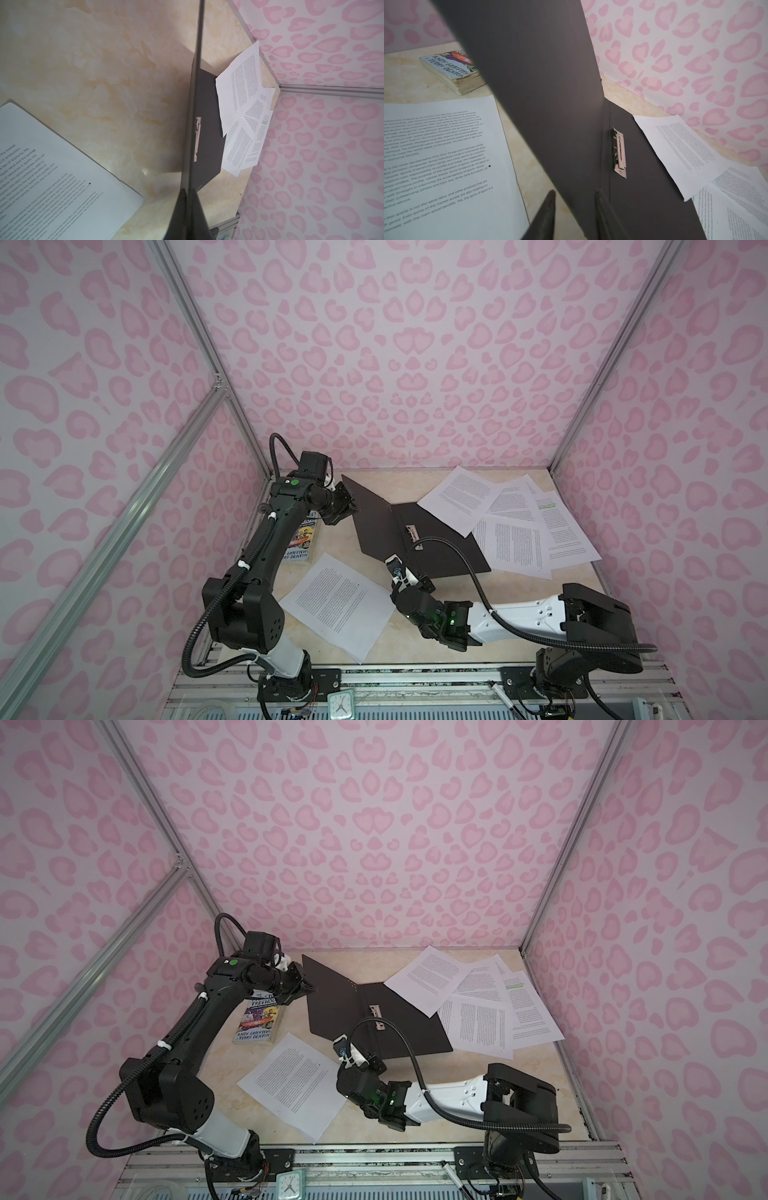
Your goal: Put the files into the folder
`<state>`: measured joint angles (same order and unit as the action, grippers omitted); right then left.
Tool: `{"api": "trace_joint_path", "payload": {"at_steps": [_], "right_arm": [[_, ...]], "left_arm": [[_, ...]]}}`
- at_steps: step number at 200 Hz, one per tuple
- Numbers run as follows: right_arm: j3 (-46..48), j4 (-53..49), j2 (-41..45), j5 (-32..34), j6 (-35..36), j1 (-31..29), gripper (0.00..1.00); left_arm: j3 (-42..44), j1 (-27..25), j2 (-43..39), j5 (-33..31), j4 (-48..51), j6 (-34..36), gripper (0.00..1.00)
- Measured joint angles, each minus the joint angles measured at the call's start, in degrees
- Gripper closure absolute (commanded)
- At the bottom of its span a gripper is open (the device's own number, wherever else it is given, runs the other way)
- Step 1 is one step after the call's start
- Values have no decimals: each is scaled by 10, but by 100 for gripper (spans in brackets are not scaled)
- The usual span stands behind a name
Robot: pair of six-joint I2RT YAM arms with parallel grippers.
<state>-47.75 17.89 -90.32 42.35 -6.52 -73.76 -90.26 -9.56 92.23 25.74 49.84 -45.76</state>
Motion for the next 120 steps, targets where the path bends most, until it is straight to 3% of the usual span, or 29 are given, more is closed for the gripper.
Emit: {"api": "trace_joint_path", "payload": {"at_steps": [23, 37, 79, 120], "right_arm": [[-9, -42, 52, -39, -9, 6, 12], [-19, -77, 94, -101, -25, 26, 2], [-37, -169, 186, -268, -59, 108, 3], [-17, -217, 195, -374, -151, 286, 6]], "left_arm": [[2, 22, -3, 14, 1, 16, 97], [14, 40, -11, 20, -1, 35, 97], [35, 60, -15, 53, 8, 106, 97], [54, 70, -29, 51, 26, 167, 97]]}}
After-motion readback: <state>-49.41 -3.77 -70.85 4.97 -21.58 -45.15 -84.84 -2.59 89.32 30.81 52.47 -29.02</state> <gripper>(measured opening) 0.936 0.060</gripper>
